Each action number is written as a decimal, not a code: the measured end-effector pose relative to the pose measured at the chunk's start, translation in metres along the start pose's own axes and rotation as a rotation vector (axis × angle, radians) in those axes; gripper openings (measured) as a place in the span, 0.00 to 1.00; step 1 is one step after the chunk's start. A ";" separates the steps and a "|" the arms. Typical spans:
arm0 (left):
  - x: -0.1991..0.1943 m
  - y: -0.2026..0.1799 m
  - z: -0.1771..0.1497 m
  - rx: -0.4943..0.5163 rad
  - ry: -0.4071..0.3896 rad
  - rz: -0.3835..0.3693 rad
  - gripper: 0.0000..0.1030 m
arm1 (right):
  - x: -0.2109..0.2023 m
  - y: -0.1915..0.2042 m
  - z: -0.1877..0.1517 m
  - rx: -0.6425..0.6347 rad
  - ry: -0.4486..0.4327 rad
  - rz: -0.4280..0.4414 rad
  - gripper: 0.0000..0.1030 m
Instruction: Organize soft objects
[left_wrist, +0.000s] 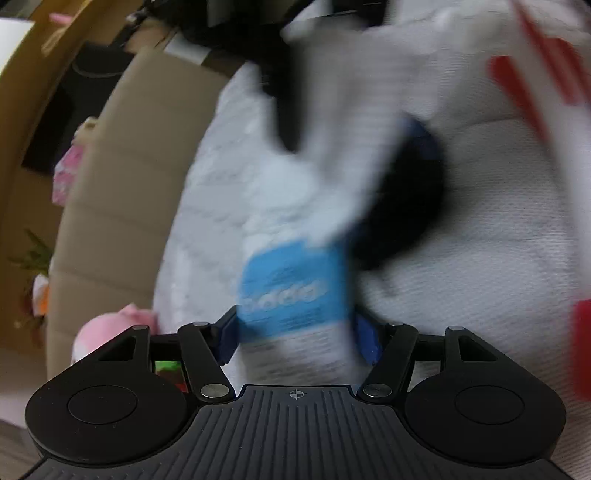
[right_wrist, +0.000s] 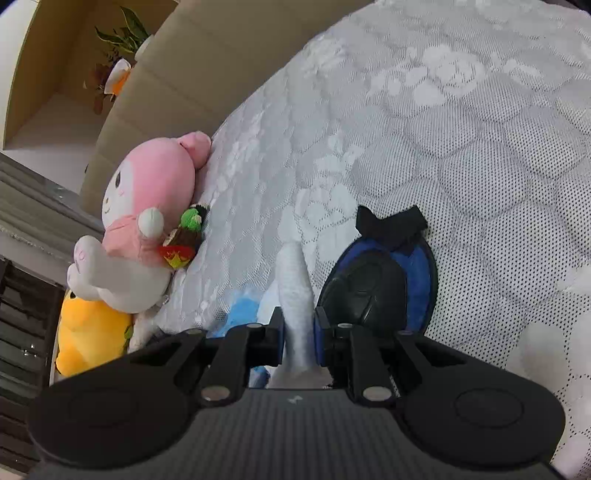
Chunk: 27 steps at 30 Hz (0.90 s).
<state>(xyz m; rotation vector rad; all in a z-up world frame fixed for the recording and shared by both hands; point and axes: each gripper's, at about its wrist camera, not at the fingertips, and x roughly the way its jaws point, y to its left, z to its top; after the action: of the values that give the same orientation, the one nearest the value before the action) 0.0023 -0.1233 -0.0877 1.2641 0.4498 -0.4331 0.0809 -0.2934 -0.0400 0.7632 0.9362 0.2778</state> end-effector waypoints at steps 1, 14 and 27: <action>-0.002 -0.005 0.002 0.006 -0.011 0.006 0.68 | -0.001 0.000 0.000 -0.001 -0.005 0.004 0.18; -0.034 0.032 0.004 -0.347 -0.049 -0.286 0.91 | -0.003 0.019 -0.005 -0.065 0.013 0.159 0.18; -0.040 0.090 -0.008 -0.548 0.000 -0.349 0.93 | 0.040 0.038 -0.025 -0.197 0.171 0.034 0.17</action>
<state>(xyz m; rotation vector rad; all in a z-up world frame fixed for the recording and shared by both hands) 0.0173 -0.0906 0.0046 0.6545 0.7370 -0.5560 0.0874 -0.2341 -0.0473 0.5805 1.0405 0.4635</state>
